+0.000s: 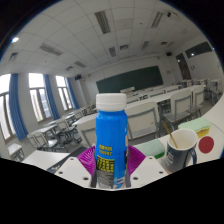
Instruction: Pour water
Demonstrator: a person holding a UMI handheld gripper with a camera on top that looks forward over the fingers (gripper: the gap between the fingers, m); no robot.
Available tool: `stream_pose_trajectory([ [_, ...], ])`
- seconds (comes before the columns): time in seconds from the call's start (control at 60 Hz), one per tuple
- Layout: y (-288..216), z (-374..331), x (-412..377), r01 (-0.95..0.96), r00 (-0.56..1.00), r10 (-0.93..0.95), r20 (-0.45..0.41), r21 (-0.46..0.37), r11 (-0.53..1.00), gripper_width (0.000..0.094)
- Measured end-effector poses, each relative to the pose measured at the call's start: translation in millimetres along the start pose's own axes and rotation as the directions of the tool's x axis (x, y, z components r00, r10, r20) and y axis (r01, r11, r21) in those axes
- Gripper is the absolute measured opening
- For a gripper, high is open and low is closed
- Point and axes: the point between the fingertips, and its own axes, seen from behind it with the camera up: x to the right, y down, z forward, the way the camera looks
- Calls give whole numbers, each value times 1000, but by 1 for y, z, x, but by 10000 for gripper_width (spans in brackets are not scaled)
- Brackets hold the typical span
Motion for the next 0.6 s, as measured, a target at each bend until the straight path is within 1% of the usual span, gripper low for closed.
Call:
stream_pose_trajectory([
  [0.05, -13, -4, -2, -114, 993, 113, 22, 30, 993, 382],
  [0.083, -21, -7, -2, -201, 979, 200, 30, 34, 979, 380],
  [0.133, -34, -13, -2, -354, 934, 351, 74, 38, 934, 381],
  [0.217, -58, -26, -16, -609, 785, 598, 160, 30, 792, 380],
  [0.233, -59, -20, -10, -649, 753, 635, 173, 28, 761, 380],
  [0.3, -75, -37, -9, -777, 612, 757, 229, -4, 629, 379],
  [0.383, -89, -46, -10, -893, 418, 866, 274, -51, 447, 381],
  [0.45, -92, -47, 2, -953, 247, 929, 276, -105, 285, 392],
  [0.483, -91, -57, -6, -967, 176, 948, 267, -135, 217, 396],
  [0.533, -89, -57, 0, -974, 106, 963, 249, -170, 152, 404],
  [0.55, -89, -66, -8, -975, 84, 966, 244, -178, 130, 404],
  [0.6, -94, -61, -11, -976, 37, 970, 242, -200, 87, 407],
])
